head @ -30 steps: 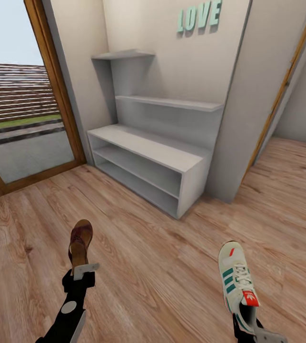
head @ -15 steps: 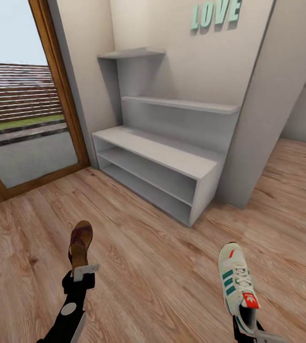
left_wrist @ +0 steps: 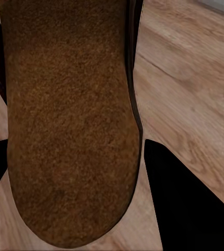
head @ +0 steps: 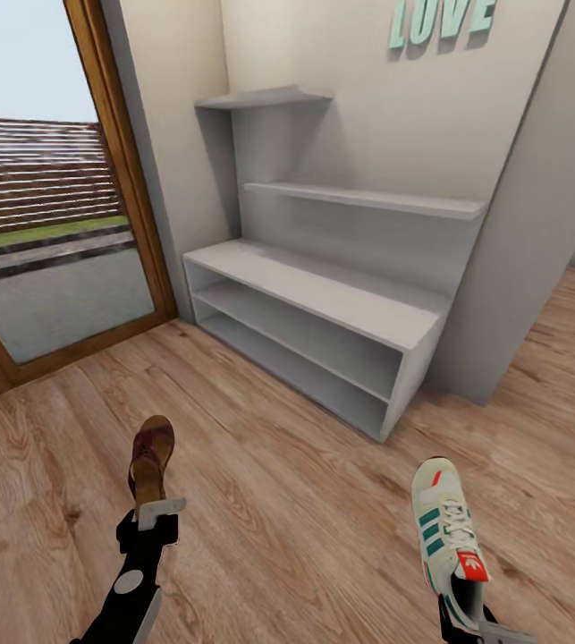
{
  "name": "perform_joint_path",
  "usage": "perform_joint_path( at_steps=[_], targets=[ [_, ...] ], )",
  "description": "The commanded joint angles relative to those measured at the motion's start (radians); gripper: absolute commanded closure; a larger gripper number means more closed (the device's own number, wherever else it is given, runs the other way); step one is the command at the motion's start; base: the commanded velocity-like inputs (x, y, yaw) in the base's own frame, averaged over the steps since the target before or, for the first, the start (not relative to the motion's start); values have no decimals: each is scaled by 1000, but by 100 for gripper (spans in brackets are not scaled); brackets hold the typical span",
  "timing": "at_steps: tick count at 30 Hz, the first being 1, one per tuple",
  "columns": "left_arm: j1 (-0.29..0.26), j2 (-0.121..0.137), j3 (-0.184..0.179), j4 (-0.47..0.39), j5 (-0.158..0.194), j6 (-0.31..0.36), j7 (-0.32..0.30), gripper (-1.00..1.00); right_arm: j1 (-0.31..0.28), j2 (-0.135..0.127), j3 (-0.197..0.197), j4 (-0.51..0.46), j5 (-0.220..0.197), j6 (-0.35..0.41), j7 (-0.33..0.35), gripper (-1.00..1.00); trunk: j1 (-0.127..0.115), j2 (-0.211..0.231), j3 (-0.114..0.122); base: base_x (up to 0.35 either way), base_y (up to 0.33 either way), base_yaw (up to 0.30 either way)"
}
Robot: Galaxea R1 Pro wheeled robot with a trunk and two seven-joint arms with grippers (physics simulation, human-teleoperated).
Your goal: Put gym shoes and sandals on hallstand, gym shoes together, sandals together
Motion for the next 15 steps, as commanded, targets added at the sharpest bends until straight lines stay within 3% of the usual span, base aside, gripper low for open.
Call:
perform_joint_path(
  at_steps=[1,15],
  targets=[
    [-1,-1,2,0,-10,-1,1,100,0,0,-2,0,1,-3,0,100,0,0,-1,237,269,0],
    [-1,-1,2,0,-10,-1,1,100,0,-1,3,0,1,-5,3,100,0,0,-1,237,269,-5]
  ],
)
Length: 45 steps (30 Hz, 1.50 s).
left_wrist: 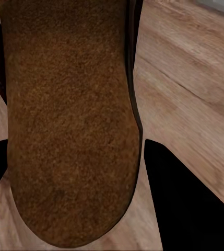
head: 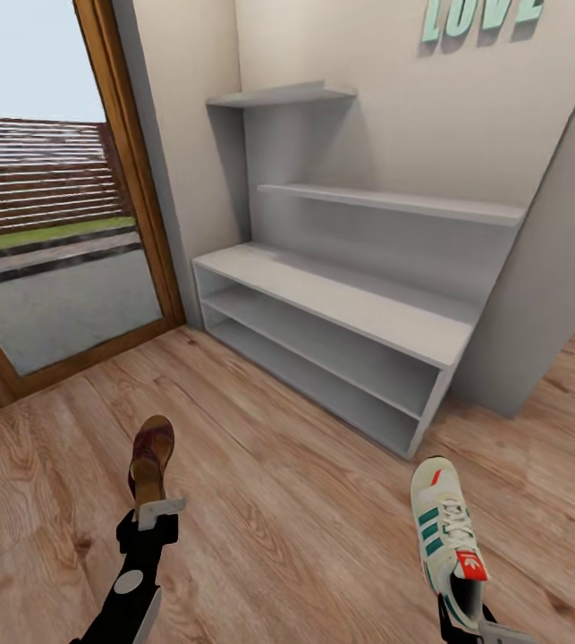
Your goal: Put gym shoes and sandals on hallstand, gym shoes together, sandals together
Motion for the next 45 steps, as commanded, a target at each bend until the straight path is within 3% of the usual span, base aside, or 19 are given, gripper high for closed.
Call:
perform_joint_path(
  at_steps=[1,15,21,32,45],
  targets=[
    [0,-1,2,0,-10,-1,1,100,-1,0,-2,0,1,-3,0,100,0,0,-1,237,269,-83],
    [0,-2,2,0,-10,-1,1,100,-1,2,-1,2,1,-3,2,100,0,0,-1,230,272,-250],
    [0,-2,2,2,-9,-1,1,100,-1,12,1,1,4,-3,0,100,0,0,-1,216,278,-20],
    [1,-3,2,2,-10,-1,1,100,-1,8,-1,-3,2,-3,0,100,0,0,-1,165,286,-17],
    [1,-4,2,3,-9,-1,1,100,-1,5,-1,-1,1,-4,0,100,0,0,-1,140,298,-277]
  ],
)
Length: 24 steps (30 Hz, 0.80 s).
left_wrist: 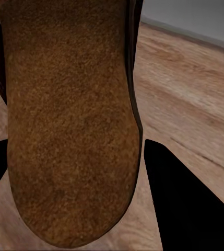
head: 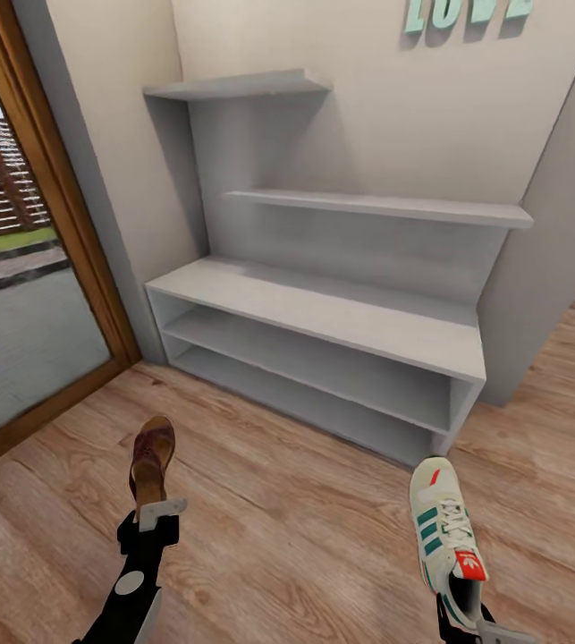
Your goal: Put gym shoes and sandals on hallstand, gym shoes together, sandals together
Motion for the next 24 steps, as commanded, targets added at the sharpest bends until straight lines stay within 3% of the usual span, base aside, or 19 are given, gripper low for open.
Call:
perform_joint_path(
  at_steps=[1,15,24],
  targets=[
    [0,-1,2,0,-10,-1,1,100,-1,0,-1,0,1,-3,0,100,0,0,-1,98,300,-298],
    [0,-1,2,0,-9,0,1,100,-1,1,-1,2,2,-3,0,100,0,0,-1,52,303,-286],
    [0,-2,1,0,-10,0,1,100,-1,2,-1,2,2,-3,0,100,0,0,-1,1,304,-27]
  ],
)
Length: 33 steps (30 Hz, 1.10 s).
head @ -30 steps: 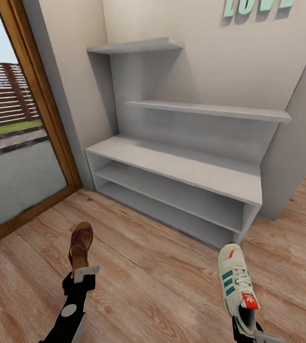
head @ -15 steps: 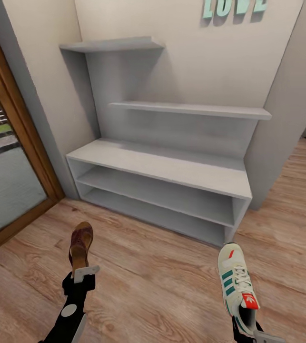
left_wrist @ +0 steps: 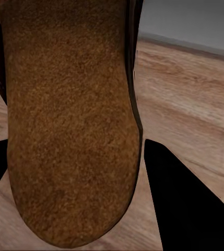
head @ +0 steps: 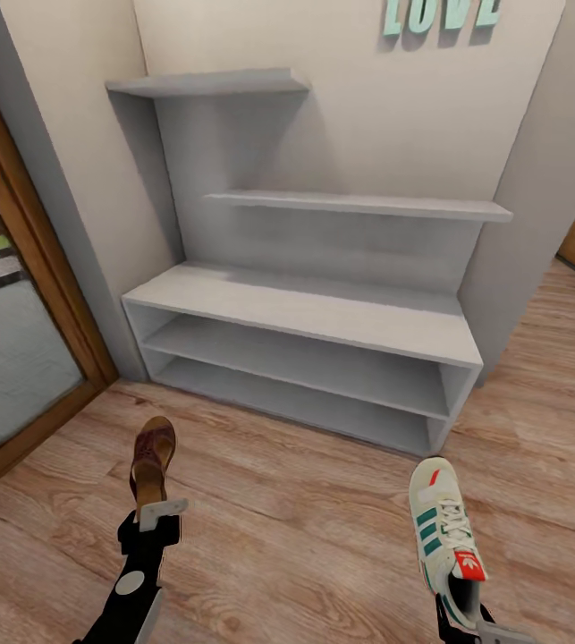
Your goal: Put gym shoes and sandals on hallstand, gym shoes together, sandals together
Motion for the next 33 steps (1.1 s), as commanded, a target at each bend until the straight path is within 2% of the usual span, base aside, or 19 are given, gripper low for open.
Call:
perform_joint_path(
  at_steps=[1,15,33],
  targets=[
    [0,-1,2,1,-9,-1,1,100,0,0,-2,0,1,-3,0,100,0,0,-1,0,305,-1],
    [0,-1,2,1,-8,-1,1,100,0,0,-2,0,1,-2,0,100,0,0,-1,39,312,0],
    [0,-1,1,1,-10,-1,1,100,0,-1,-2,-1,0,-3,0,100,0,0,-1,214,290,0]
  ],
)
